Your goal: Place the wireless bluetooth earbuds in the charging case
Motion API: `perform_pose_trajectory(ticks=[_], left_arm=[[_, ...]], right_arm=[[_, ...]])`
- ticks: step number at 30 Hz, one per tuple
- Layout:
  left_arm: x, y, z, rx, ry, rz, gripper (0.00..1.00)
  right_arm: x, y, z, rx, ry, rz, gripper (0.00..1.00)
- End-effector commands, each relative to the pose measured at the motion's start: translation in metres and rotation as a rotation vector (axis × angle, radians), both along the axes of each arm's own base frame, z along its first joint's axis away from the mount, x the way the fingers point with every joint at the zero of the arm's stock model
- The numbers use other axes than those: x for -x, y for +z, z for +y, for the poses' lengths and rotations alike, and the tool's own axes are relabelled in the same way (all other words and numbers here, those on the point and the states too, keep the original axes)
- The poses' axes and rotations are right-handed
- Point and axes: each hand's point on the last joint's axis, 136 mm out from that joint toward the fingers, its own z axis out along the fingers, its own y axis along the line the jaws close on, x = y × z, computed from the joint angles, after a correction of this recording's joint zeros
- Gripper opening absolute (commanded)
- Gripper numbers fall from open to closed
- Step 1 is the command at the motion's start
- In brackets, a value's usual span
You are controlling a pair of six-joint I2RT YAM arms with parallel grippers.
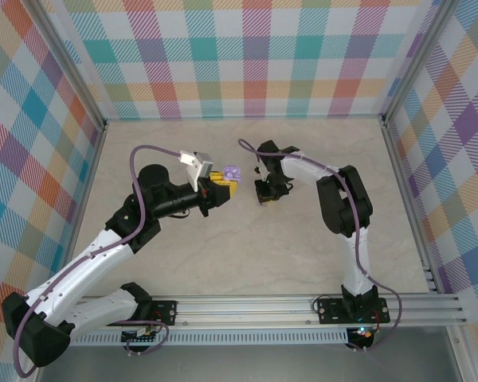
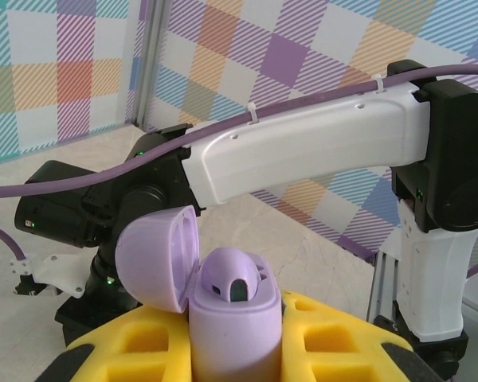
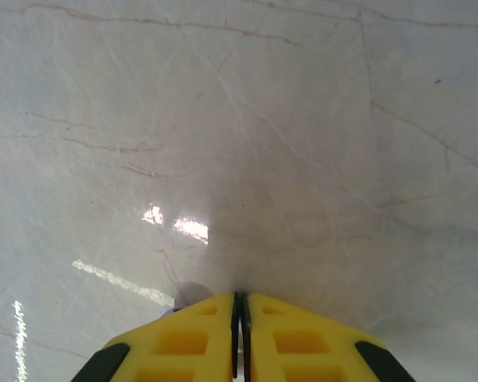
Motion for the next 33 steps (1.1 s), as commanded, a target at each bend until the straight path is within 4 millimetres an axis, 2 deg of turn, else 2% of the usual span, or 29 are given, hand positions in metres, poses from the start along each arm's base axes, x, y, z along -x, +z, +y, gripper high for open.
perform_pose_trajectory(ticks=[1,10,16,24,33], left_arm=[[0.005,0.005,-0.005,0.014,-0.027,-0.021,0.19],[0.006,0.007,-0.005,0.020,-0.029,-0.021,0.19],[0.006,0.009,-0.005,0.023,-0.030,-0.024,0.19],[0.006,0.008,-0.005,0.023,-0.029,-0.021,0.19],[0.006,0.006,-0.005,0.023,-0.032,-0.019,0.19]], right_arm=[[0.028,0.003,-0.004,0.031,0.033,0.074,0.13],[0.015,0.030,-0.007,0.048,0.000,-0.007,0.19],[0.012,0.048,0.006,-0.016,0.033,-0.030,0.25],[0.014,0.035,0.017,-0.020,0.086,0.019,0.38],[0.008,0.016,0.016,0.080,0.123,0.013,0.40]])
